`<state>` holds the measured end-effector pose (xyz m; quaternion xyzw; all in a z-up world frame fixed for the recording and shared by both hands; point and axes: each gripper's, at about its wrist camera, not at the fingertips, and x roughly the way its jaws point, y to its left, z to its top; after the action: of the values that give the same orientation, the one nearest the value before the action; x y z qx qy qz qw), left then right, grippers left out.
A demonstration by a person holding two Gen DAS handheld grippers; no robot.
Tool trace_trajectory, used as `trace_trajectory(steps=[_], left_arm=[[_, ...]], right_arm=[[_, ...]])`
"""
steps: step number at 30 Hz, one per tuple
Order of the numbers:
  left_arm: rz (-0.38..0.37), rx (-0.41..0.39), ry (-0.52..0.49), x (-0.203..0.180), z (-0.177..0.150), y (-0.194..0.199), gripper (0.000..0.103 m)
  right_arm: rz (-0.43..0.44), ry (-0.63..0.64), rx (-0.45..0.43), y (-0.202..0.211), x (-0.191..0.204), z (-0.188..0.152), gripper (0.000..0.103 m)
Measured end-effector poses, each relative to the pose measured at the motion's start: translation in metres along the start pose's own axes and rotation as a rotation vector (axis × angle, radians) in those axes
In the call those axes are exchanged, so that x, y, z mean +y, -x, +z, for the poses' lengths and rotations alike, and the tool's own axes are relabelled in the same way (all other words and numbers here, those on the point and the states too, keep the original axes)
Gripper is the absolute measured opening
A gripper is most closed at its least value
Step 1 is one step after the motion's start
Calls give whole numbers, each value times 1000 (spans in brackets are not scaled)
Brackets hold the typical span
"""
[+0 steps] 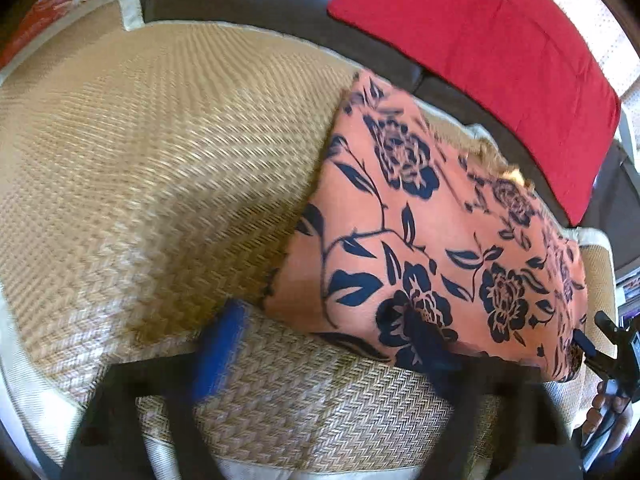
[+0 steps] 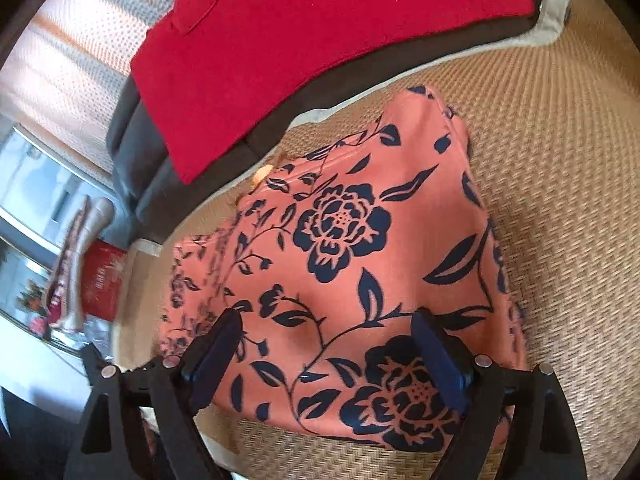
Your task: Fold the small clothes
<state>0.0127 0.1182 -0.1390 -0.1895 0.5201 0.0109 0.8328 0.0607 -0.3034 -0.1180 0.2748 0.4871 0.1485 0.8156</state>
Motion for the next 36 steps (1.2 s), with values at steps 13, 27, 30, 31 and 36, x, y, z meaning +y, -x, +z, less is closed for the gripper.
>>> trace_trajectory(steps=[13,27,30,31,36], left_arm=[[30,-30,-20,-21,14,-24,21],[-8,-13,-37,-23,14,-33,12],[-4,-7,-24,-16,9,-27,11],[-7,-19,-17,-11,8,-20,11],[-8,-109,-33,-9,26,10,42]], right_arm=[[-178,133,-33,-29,14,-21,90],[-119,56,-21,-18,9,-5,89],[-140,44,-11,-12,15,-5,89],[-129,36,-21,-5,16,-5,89],[-3,29,-56,10,24,-7,91]])
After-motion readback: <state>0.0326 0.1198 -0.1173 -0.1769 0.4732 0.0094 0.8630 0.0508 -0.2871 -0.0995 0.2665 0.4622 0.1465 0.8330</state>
